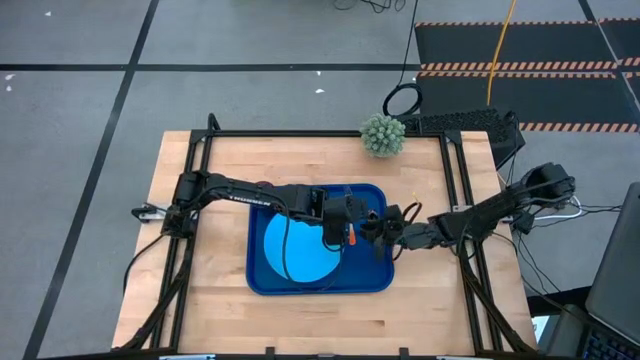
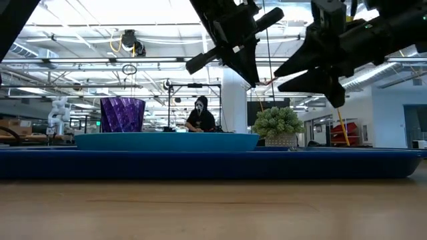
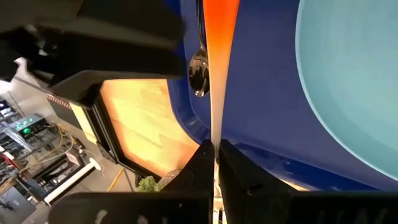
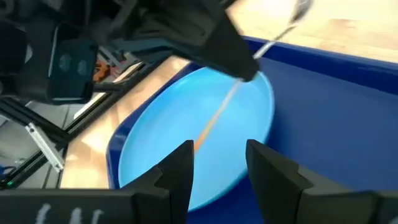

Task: Pick and place plate/cup/fork/spoon on tray
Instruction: Put the orange fork in the middle of the light blue plate and black spoon on the dark blue tray

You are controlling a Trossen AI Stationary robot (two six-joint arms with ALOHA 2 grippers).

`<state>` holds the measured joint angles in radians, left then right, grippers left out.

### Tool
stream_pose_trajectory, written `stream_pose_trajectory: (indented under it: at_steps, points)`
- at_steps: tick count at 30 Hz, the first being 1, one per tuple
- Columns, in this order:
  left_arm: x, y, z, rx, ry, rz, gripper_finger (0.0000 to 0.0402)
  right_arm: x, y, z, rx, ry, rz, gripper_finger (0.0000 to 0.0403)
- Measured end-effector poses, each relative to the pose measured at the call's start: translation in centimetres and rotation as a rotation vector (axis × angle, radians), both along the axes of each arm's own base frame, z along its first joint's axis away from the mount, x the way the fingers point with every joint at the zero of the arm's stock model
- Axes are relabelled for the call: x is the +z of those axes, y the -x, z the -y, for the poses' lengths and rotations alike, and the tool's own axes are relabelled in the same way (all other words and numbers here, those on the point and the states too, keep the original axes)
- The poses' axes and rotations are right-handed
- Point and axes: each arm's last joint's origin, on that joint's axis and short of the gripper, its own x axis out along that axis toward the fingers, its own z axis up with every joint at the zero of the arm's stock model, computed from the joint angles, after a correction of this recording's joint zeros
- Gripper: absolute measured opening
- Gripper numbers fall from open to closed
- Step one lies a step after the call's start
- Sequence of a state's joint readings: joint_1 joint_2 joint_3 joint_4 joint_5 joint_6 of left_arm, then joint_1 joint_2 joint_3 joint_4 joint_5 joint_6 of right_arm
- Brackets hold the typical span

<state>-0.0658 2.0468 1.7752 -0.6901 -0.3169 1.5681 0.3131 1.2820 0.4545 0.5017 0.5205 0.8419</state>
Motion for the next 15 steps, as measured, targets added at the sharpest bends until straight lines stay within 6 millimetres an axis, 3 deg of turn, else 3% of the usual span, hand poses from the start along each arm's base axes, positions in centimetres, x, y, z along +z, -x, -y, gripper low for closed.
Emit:
stream_pose_trajectory:
  at_steps: [15]
  points:
    - [0.0,0.0,0.2,-0.001,0.003,0.008,0.0009,-1.4,-2.2,0.7,-0.005,-0.024,0.050,0.0139]
